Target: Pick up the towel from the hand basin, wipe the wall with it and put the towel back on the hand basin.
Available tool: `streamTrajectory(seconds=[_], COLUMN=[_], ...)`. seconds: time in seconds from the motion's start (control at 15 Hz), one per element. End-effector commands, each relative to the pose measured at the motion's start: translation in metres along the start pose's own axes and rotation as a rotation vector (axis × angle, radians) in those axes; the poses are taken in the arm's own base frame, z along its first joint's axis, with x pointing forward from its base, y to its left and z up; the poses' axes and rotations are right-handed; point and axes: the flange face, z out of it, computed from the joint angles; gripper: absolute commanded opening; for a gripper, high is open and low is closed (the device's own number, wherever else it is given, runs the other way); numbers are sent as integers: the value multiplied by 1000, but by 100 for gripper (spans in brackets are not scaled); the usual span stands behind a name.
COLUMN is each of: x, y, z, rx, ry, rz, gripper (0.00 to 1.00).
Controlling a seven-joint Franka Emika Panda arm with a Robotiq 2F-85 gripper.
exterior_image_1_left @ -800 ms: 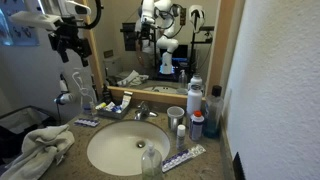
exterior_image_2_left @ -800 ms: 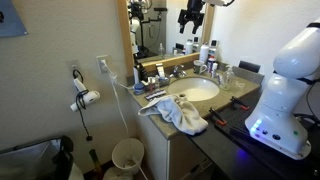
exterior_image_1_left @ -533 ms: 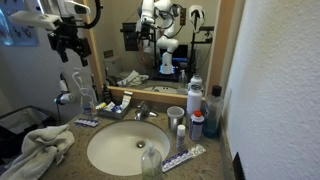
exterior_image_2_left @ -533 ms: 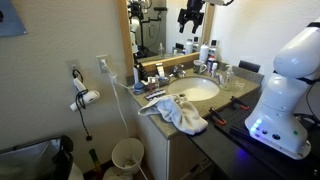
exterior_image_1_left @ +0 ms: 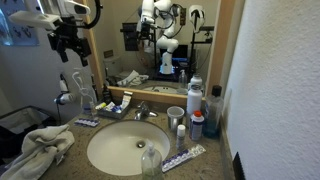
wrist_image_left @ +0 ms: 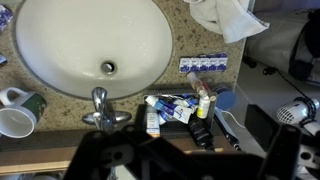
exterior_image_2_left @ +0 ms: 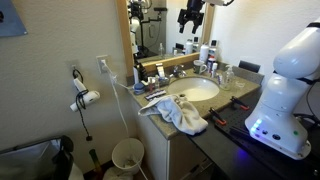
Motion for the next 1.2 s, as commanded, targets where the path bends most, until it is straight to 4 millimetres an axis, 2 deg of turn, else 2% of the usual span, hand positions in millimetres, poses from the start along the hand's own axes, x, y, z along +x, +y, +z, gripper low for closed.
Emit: streamTrajectory(seconds=[0.0,0.67,0.93,1.13], x=[0,0,-32,-66], y=[0,0,-35,-67], z=[0,0,32,60], rx=[0,0,-14,-38], ry=[-1,-1,-43,-80], rz=[0,0,-38,-60], gripper=[100,100,100,100])
